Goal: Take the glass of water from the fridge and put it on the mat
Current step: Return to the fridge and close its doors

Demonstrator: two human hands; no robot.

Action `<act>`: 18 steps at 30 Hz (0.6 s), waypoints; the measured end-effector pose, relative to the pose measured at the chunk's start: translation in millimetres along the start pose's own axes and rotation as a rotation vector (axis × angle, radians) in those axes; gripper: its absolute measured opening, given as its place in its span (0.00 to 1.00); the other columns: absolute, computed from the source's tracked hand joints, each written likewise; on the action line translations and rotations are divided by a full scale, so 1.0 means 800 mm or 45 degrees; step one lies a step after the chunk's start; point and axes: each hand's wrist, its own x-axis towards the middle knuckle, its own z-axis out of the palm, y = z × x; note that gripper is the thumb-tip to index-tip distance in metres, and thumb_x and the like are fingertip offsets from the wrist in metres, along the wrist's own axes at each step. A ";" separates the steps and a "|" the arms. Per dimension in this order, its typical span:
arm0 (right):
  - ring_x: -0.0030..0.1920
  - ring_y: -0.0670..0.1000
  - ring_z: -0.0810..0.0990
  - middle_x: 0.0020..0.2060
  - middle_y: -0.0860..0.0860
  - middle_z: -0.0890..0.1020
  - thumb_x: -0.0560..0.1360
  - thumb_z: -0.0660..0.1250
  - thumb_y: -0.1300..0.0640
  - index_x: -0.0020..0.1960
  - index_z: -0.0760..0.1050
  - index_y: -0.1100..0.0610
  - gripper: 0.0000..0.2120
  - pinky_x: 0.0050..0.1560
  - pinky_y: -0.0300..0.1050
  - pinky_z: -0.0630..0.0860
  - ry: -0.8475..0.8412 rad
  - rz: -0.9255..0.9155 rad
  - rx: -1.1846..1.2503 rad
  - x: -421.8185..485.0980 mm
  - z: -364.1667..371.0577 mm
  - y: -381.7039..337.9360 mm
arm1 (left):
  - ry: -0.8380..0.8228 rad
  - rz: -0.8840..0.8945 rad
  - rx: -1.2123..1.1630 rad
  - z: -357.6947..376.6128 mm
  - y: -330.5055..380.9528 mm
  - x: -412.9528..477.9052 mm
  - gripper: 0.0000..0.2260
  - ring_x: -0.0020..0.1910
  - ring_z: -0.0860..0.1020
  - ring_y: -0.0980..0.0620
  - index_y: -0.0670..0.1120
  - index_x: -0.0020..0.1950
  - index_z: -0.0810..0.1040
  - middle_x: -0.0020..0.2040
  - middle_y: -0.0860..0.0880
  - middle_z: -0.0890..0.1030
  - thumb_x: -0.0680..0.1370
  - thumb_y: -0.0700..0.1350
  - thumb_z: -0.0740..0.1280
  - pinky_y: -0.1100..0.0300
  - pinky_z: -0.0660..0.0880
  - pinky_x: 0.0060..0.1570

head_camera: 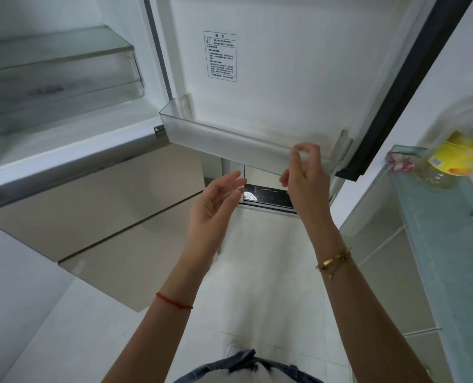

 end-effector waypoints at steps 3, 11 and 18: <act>0.28 0.45 0.78 0.31 0.55 0.82 0.85 0.56 0.49 0.67 0.69 0.56 0.15 0.30 0.32 0.74 -0.082 -0.009 0.037 -0.018 0.002 -0.005 | 0.076 0.019 -0.007 0.007 0.000 -0.020 0.14 0.63 0.81 0.50 0.41 0.66 0.78 0.57 0.53 0.86 0.82 0.36 0.64 0.55 0.75 0.68; 0.37 0.46 0.84 0.39 0.49 0.85 0.85 0.56 0.52 0.71 0.71 0.54 0.16 0.39 0.37 0.79 -0.306 -0.282 0.336 -0.082 -0.033 -0.014 | 0.311 0.023 0.001 0.023 0.003 -0.085 0.13 0.66 0.80 0.46 0.41 0.65 0.79 0.61 0.46 0.84 0.81 0.36 0.65 0.43 0.71 0.72; 0.55 0.59 0.81 0.59 0.61 0.80 0.82 0.61 0.63 0.64 0.75 0.68 0.14 0.54 0.52 0.81 0.236 -0.540 0.396 -0.125 -0.079 -0.016 | 0.449 0.070 -0.002 0.039 0.002 -0.140 0.12 0.66 0.80 0.46 0.43 0.63 0.79 0.63 0.45 0.84 0.82 0.35 0.64 0.45 0.73 0.71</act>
